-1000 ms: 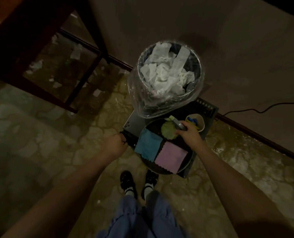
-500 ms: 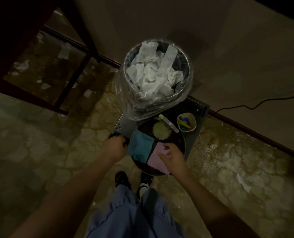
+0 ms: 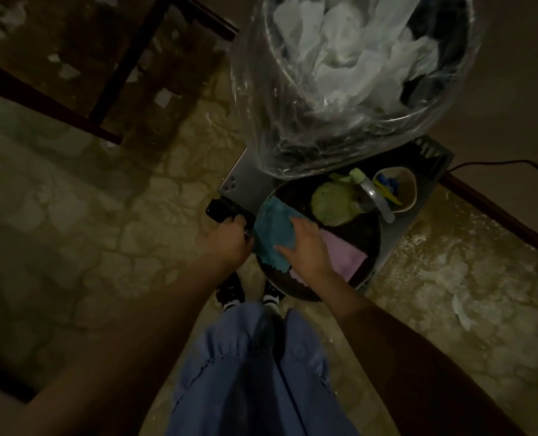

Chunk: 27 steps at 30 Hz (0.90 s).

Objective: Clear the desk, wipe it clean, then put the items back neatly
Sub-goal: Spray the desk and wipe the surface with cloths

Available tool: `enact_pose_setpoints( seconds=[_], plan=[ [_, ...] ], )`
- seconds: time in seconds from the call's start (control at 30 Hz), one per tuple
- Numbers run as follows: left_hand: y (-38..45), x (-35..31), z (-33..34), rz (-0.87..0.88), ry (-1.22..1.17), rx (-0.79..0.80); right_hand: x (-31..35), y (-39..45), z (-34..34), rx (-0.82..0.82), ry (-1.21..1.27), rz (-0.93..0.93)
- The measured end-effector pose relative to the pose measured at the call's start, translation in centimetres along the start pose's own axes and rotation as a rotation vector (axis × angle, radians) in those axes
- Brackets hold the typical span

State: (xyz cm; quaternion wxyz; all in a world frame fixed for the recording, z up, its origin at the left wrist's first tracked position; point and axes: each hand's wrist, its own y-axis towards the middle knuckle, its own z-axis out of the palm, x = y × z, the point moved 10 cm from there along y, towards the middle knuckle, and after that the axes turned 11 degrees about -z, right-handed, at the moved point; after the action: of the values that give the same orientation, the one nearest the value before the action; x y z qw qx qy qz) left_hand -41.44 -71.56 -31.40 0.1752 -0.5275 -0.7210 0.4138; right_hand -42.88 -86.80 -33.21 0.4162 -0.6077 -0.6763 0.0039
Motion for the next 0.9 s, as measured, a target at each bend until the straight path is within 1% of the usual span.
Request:
enact_pose_setpoints(
  seconds=[0.2,0.4,0.5,0.63,0.7,0.73,0.83,0.9],
  plan=[
    [1.4,1.2,1.1,-0.031,-0.097,-0.024,-1.0,2.1,1.1,-0.042,-0.192,0.032],
    [2.2,5.1,1.1,-0.102,-0.081,-0.024,-0.9,2.5,0.2,-0.149,-0.182,0.150],
    [2.2,6.2,1.0,-0.122,-0.043,-0.019,-1.0,2.7,0.1,-0.186,-0.112,0.164],
    [1.8,6.5,0.3,-0.103,-0.017,-0.026,-0.6,2.3,-0.4,-0.242,-0.025,0.171],
    [1.5,6.5,-0.1,-0.087,-0.005,-0.034,-0.1,1.8,-0.8,-0.287,0.057,0.161],
    [1.4,6.5,-0.4,-0.079,0.001,-0.036,0.3,1.7,-1.1,-0.306,0.138,0.143],
    [0.7,6.6,-1.2,-0.073,-0.001,-0.030,2.8,1.3,-2.0,-0.327,0.500,0.083],
    [-0.3,6.6,-2.2,-0.067,0.001,-0.026,5.2,0.7,-3.7,-0.361,0.545,0.028]
  ],
)
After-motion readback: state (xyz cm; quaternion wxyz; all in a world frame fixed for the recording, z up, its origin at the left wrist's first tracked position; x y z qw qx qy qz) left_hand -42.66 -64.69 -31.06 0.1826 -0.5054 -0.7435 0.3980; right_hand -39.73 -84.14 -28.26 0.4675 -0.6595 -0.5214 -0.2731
